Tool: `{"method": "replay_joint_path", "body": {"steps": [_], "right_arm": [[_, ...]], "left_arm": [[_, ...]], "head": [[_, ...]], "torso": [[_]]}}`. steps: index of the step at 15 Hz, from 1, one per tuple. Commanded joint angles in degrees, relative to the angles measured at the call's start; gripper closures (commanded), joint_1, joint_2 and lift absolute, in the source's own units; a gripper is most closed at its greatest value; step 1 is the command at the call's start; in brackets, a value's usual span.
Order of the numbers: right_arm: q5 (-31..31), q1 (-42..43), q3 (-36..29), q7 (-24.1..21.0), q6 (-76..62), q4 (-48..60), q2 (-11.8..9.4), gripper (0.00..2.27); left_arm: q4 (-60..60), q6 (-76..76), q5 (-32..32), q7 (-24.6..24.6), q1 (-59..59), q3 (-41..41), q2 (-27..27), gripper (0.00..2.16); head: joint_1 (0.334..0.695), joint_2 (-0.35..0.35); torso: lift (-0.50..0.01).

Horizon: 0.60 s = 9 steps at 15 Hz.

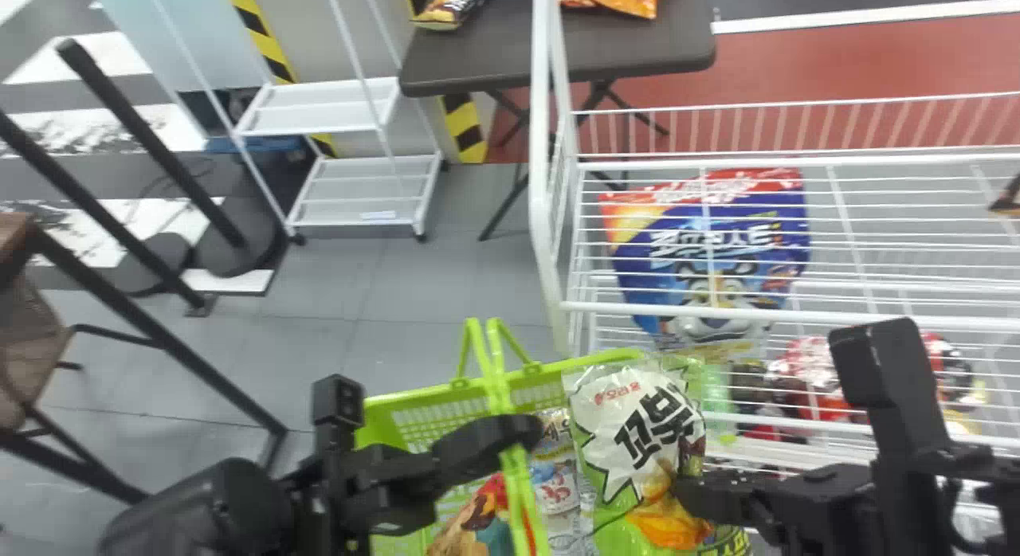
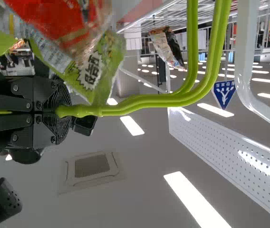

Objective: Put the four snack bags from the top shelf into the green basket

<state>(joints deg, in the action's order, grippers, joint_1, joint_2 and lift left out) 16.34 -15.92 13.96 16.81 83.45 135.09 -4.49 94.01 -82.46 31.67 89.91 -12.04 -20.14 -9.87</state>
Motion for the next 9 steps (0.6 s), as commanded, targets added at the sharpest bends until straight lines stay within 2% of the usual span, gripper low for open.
{"method": "replay_joint_path", "body": {"steps": [1, 4, 9], "right_arm": [[-1.66, 3.52, 5.29, -1.69, -7.55, -5.98, 0.27, 2.26], [-1.66, 6.77, 9.24, -2.75, -8.43, -11.34, 1.33, 2.26], [-0.52, 8.53, 14.61, -2.57, -6.85, -15.39, 2.47, 2.26]], "left_arm": [[0.30, -0.29, 0.50, 0.66, -0.17, 0.63, -0.06, 2.15], [0.73, -0.29, 0.77, 0.66, -0.44, 1.15, -0.23, 2.15], [1.00, -0.47, 0.94, 0.66, -0.26, 2.65, -0.32, 2.15]], "head": [[0.695, 0.311], [0.695, 0.350], [0.695, 0.350]], "torso": [[0.000], [0.000], [0.000]]}}
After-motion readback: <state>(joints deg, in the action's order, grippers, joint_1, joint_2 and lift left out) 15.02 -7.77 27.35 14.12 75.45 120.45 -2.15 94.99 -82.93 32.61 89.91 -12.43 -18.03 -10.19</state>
